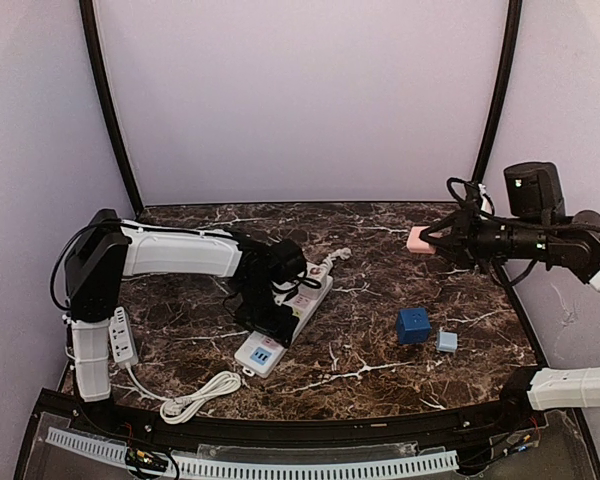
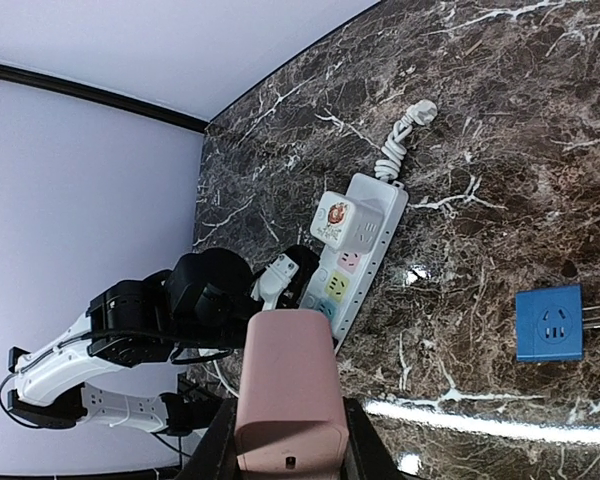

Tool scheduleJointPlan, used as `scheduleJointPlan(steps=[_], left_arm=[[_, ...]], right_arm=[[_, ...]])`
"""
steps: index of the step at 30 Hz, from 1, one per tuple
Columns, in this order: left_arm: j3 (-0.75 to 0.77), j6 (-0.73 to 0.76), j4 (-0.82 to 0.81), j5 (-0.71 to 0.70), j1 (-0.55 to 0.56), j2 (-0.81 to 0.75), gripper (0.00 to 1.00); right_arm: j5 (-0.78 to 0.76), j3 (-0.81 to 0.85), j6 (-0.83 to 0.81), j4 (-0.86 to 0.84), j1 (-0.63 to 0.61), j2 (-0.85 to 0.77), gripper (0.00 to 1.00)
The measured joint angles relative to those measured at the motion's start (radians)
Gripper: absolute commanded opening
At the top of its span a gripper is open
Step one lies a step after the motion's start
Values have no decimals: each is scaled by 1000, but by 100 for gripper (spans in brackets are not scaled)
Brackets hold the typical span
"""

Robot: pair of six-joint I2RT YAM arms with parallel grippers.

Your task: Insert the plug

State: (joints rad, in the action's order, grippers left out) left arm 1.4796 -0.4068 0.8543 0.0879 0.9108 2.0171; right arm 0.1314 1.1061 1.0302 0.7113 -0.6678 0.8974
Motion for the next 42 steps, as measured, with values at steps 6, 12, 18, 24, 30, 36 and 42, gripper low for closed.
scheduleJointPlan(steps=[6, 12, 18, 24, 30, 36, 42], left_arm=[[92, -155, -6, -15, 79, 64, 52], [118, -261, -23, -39, 141, 83, 54], [118, -324, -29, -50, 200, 83, 56], [117, -362, -27, -53, 249, 83, 67], [108, -370, -29, -55, 290, 77, 90], [79, -330, -10, -41, 309, 74, 99], [35, -296, -11, -19, 304, -14, 99]], right_arm=[[-13, 44, -52, 85, 1, 4, 0], [-17, 79, -112, 168, 3, 16, 0], [30, 87, -171, 218, 5, 56, 0], [63, 95, -198, 251, 5, 85, 0], [106, 98, -179, 267, 6, 116, 0], [143, 91, -76, 256, 6, 143, 0], [164, 77, 124, 253, -7, 165, 0]])
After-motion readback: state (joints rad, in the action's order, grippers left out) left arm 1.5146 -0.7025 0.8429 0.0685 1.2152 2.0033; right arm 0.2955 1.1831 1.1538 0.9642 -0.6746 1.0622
